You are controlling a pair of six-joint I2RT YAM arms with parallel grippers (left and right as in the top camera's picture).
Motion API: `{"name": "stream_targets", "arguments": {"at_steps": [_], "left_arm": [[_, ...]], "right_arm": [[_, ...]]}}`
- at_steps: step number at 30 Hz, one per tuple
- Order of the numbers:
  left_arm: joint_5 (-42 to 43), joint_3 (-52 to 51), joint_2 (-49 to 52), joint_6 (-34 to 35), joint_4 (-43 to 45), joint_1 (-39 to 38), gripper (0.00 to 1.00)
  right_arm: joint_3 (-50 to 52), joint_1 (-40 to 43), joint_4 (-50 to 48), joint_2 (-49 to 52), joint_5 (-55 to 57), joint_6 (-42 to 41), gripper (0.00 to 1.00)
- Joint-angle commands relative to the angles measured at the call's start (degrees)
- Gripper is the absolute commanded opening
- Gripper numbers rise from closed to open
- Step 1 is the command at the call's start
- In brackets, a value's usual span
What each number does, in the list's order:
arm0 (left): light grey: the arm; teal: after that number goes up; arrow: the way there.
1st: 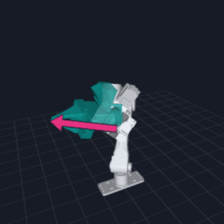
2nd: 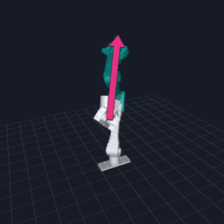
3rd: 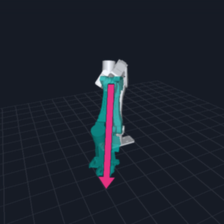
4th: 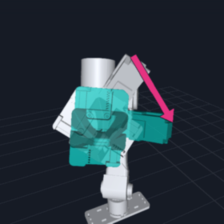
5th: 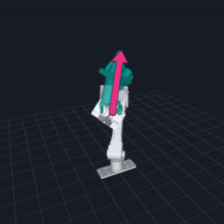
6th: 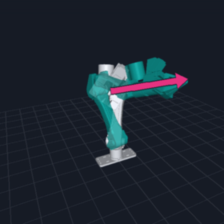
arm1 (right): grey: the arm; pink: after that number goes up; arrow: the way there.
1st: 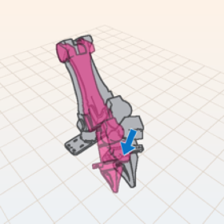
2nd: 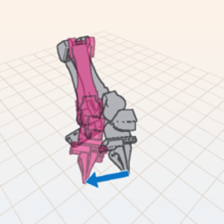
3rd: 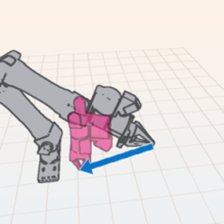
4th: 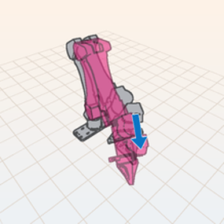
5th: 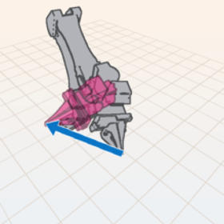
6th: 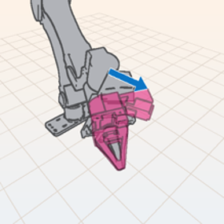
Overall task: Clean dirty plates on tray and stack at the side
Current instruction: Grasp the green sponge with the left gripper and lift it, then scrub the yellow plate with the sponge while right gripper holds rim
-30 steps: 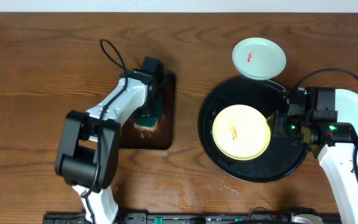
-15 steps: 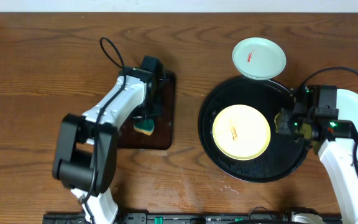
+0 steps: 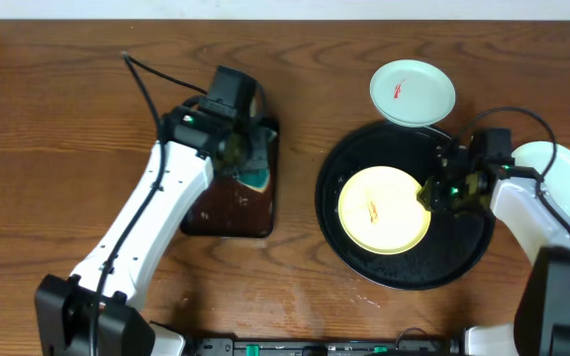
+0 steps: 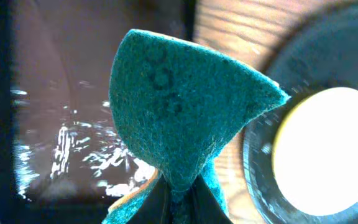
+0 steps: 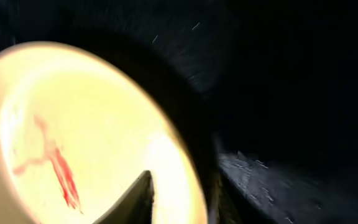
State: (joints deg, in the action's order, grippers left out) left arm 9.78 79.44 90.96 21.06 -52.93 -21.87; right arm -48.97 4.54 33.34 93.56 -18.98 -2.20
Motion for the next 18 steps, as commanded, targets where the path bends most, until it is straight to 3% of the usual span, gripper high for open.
{"name": "stream_targets", "arguments": {"at_steps": [1,4,7,10,15,18], "left_arm": [[5.0,0.6,0.3,2.6,2.2,-3.4,0.07],[5.9,0.6,0.5,7.4,7.3,-7.5,0.07],[6.1,0.6,0.7,8.7,11.2,-11.5,0.07],[6.1,0.6,1.3,9.6,14.0,-14.7,0.08],[6.1,0.6,4.5,12.2,18.1,-18.2,0.07],[6.1,0.6,7.3,12.7,20.3,-19.5,0.08]], "right_arm": [[-0.6,0.0,0.2,2.7,-4.0,2.5,0.15],[-0.6,-0.2,0.8,4.9,-4.0,-0.7,0.01],[-0.6,-0.4,3.6,4.6,-3.1,-7.9,0.01],[-0.6,-1.2,4.8,2.6,-1.3,-8.6,0.01],[-0.6,-1.9,0.1,-0.5,2.6,0.1,0.19],[-0.5,-2.3,-1.5,0.1,2.4,2.5,0.20]]}}
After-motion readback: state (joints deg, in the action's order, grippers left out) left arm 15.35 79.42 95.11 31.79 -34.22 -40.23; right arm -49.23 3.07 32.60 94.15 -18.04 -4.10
